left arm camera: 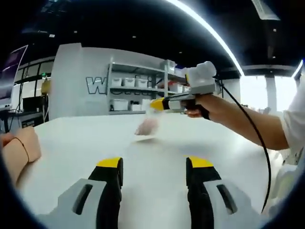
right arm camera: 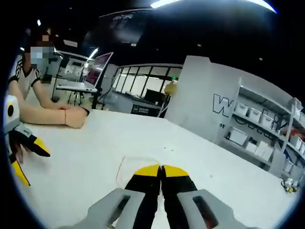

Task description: Open the resealable bag by pulling the two sides of the seal apart until the entire bag opening is separated and visibly accessible.

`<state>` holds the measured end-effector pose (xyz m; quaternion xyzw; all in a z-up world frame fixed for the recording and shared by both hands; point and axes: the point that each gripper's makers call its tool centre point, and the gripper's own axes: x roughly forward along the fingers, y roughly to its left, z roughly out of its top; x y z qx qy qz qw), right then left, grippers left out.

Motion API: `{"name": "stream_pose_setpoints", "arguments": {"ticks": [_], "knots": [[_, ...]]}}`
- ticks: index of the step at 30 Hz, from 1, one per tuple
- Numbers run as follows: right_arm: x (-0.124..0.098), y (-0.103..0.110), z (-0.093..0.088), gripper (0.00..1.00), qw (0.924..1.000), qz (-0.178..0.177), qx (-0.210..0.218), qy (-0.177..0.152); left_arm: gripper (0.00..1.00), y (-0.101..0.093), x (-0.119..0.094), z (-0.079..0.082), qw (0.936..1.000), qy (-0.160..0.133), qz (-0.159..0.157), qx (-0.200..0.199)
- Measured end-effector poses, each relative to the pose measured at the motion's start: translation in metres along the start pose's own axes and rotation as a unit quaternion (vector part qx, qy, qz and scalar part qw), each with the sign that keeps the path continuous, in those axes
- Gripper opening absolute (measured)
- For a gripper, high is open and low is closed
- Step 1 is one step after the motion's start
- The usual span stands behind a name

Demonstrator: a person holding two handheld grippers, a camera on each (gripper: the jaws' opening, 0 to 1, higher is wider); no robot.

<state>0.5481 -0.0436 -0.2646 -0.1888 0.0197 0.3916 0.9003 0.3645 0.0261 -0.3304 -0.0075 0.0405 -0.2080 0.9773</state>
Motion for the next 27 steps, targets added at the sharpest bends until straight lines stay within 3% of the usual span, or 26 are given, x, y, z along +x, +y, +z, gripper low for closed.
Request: {"name": "stream_pose_setpoints", "arguments": {"ticks": [13, 22, 27], "knots": [[0.042, -0.03, -0.01, 0.0, 0.9994, -0.015, 0.016, 0.027, 0.52, 0.0, 0.0, -0.002, 1.0, 0.004, -0.001, 0.0], [0.077, -0.064, -0.015, 0.0, 0.998, -0.046, 0.021, 0.039, 0.52, 0.0, 0.001, -0.004, 1.0, 0.007, 0.001, 0.002], [0.08, -0.056, -0.024, 0.0, 0.9975, -0.049, 0.02, 0.048, 0.52, 0.0, 0.002, -0.004, 1.0, 0.008, 0.001, 0.002]]}}
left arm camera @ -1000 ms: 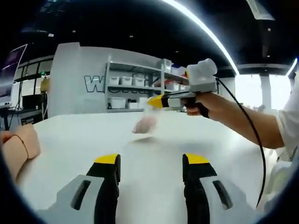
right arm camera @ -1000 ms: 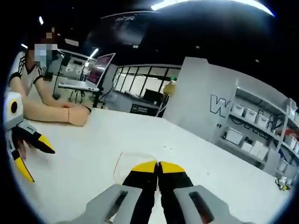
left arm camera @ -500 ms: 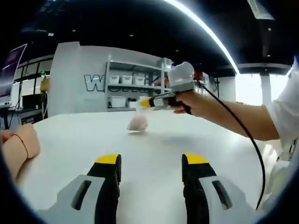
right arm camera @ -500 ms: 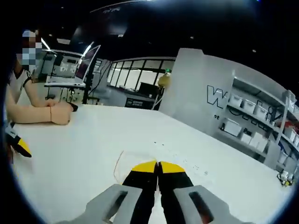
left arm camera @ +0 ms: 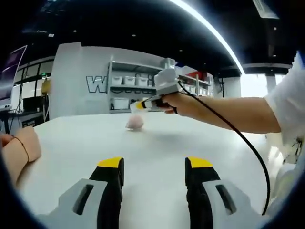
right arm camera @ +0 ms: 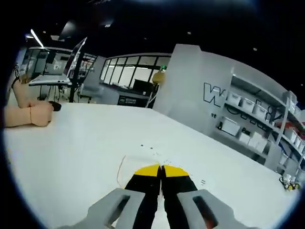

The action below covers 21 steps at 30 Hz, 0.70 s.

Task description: Open the resealable bag by pulling the two sides of the seal apart until the entire bag opening is separated and visibly accessible.

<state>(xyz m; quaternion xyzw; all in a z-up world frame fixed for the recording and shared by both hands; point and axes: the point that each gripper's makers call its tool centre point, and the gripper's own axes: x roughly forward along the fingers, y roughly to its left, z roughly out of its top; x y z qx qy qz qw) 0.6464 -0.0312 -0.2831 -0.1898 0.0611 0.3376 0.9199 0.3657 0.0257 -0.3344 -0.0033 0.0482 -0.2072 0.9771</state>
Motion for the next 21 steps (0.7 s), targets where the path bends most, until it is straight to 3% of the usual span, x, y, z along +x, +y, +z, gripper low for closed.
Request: {"name": "stream_pose_setpoints", "arguments": {"ticks": [11, 17, 19, 21], "knots": [[-0.006, 0.024, -0.024, 0.0, 0.9989, 0.035, -0.006, 0.03, 0.51, -0.001, 0.001, 0.001, 1.0, 0.0, 0.0, 0.001], [-0.042, 0.048, -0.044, 0.06, 0.9968, 0.049, -0.046, 0.042, 0.51, -0.001, 0.001, 0.001, 1.0, -0.001, -0.001, 0.002], [-0.057, 0.054, -0.049, 0.06, 0.9972, 0.05, -0.044, 0.034, 0.51, -0.001, 0.001, 0.001, 1.0, -0.002, 0.0, 0.003], [-0.072, 0.058, -0.047, 0.07, 0.9988, 0.046, -0.015, 0.009, 0.51, -0.001, 0.001, 0.001, 1.0, -0.001, 0.0, 0.003]]}}
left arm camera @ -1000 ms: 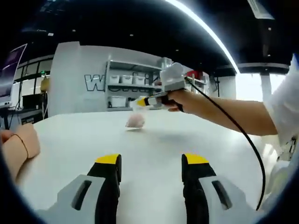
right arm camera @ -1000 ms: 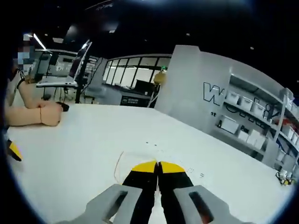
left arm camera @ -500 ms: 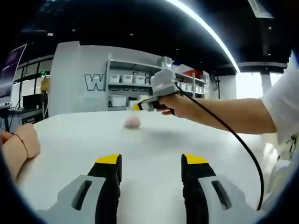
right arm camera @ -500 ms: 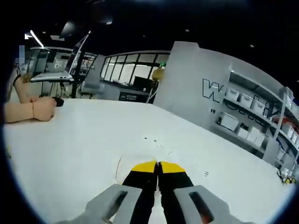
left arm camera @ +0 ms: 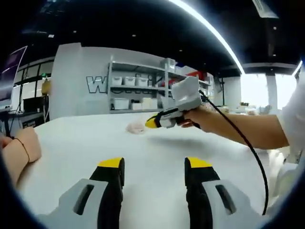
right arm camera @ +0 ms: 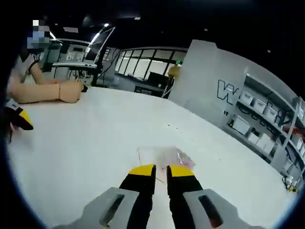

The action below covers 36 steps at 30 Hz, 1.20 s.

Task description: Open the resealable bag by pulling the two sides of the seal apart until the entire bag opening is separated and visibly accessible.

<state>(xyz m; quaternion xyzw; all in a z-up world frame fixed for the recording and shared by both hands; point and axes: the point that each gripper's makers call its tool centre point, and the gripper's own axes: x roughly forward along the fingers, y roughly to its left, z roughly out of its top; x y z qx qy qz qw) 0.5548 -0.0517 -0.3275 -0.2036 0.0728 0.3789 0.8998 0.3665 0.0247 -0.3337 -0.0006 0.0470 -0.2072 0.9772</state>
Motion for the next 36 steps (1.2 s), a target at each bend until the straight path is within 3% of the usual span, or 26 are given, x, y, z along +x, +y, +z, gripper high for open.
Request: {"name": "stream_pose_setpoints", "arguments": {"ticks": [4, 8, 10, 13, 15, 18, 22, 27, 36], "knots": [[-0.018, 0.006, -0.002, 0.14, 0.9978, -0.015, 0.055, -0.032, 0.51, 0.001, 0.0, -0.001, 1.0, 0.003, 0.003, 0.0], [-0.014, 0.002, -0.005, 0.21, 0.9936, -0.044, 0.088, -0.056, 0.51, 0.002, 0.001, -0.002, 1.0, 0.007, 0.006, -0.001], [-0.012, -0.001, -0.008, 0.27, 0.9907, -0.048, 0.113, -0.059, 0.51, 0.003, 0.001, -0.003, 0.9999, 0.008, 0.007, -0.001], [-0.01, -0.009, -0.011, 0.38, 0.9897, -0.071, 0.113, -0.052, 0.51, 0.004, 0.002, -0.003, 0.9999, 0.009, 0.011, -0.001], [-0.008, -0.013, -0.015, 0.5, 0.9856, -0.084, 0.138, -0.05, 0.51, 0.005, 0.003, -0.003, 0.9998, 0.011, 0.015, -0.003], [0.0, -0.009, -0.018, 0.76, 0.9851, -0.083, 0.145, -0.04, 0.51, 0.008, 0.004, -0.004, 0.9997, 0.014, 0.02, -0.009], [0.004, -0.018, -0.018, 0.94, 0.9783, -0.107, 0.171, -0.045, 0.55, 0.013, 0.004, -0.005, 0.9991, 0.017, 0.033, -0.021], [0.01, -0.02, -0.02, 0.99, 0.9785, -0.109, 0.171, -0.036, 0.73, 0.018, 0.004, -0.005, 0.9984, 0.016, 0.052, -0.017], [0.007, -0.018, -0.02, 1.0, 0.9791, -0.11, 0.168, -0.033, 0.8, 0.02, 0.004, -0.004, 0.998, 0.017, 0.058, -0.017]]}}
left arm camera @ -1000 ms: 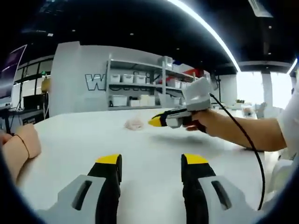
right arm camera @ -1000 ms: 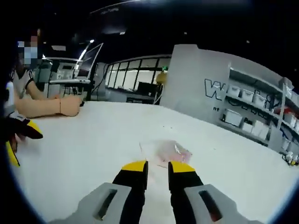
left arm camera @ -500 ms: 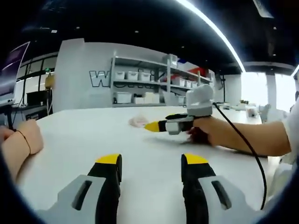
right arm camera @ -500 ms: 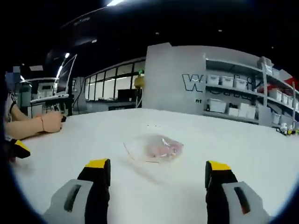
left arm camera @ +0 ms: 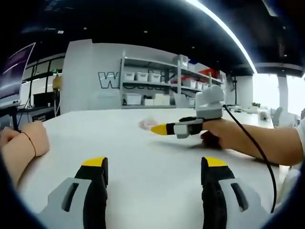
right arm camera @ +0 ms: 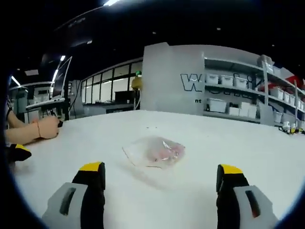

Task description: Open the resealable bag by pulling the two sides of the seal apart until the entire bag opening is separated and visibly accessible.

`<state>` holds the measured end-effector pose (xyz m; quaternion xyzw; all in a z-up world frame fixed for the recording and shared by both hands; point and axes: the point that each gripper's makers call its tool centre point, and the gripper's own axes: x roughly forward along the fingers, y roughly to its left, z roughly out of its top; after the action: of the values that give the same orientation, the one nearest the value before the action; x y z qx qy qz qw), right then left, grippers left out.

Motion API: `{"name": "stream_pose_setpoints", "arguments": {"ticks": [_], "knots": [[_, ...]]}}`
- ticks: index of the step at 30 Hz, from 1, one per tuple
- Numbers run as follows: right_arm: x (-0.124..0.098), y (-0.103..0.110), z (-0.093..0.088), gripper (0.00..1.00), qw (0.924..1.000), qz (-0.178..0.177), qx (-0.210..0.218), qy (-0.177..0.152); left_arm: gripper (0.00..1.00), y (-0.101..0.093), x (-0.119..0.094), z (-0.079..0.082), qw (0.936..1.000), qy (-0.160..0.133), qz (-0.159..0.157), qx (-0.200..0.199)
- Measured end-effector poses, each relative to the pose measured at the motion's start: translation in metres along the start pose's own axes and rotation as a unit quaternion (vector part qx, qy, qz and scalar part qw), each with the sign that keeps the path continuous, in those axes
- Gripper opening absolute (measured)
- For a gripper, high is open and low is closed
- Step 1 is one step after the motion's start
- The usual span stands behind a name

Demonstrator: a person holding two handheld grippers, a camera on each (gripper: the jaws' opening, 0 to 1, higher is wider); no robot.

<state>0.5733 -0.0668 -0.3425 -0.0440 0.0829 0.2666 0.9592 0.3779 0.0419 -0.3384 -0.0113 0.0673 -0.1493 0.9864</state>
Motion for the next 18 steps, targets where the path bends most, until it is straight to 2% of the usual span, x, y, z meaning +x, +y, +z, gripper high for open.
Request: {"name": "stream_pose_setpoints", "arguments": {"ticks": [10, 12, 13, 14, 18], "knots": [[-0.002, 0.001, -0.001, 0.98, 1.0, 0.001, 0.0, 0.003, 0.82, 0.001, -0.001, 0.001, 1.0, -0.001, 0.003, -0.002], [-0.004, 0.001, -0.001, 0.99, 1.0, 0.001, 0.002, 0.003, 0.88, 0.004, 0.0, 0.003, 0.9999, -0.004, 0.011, -0.011], [-0.005, 0.0, 0.0, 0.99, 1.0, 0.001, 0.006, 0.001, 0.96, 0.008, 0.0, 0.003, 0.9996, -0.007, 0.019, -0.02], [-0.006, 0.0, 0.001, 0.99, 0.9999, 0.002, 0.01, -0.002, 1.0, 0.011, 0.0, 0.005, 0.999, -0.013, 0.028, -0.034], [-0.013, 0.004, 0.002, 0.99, 0.9999, 0.006, 0.015, -0.005, 1.0, 0.011, 0.002, 0.002, 0.9988, -0.006, 0.024, -0.043]]}}
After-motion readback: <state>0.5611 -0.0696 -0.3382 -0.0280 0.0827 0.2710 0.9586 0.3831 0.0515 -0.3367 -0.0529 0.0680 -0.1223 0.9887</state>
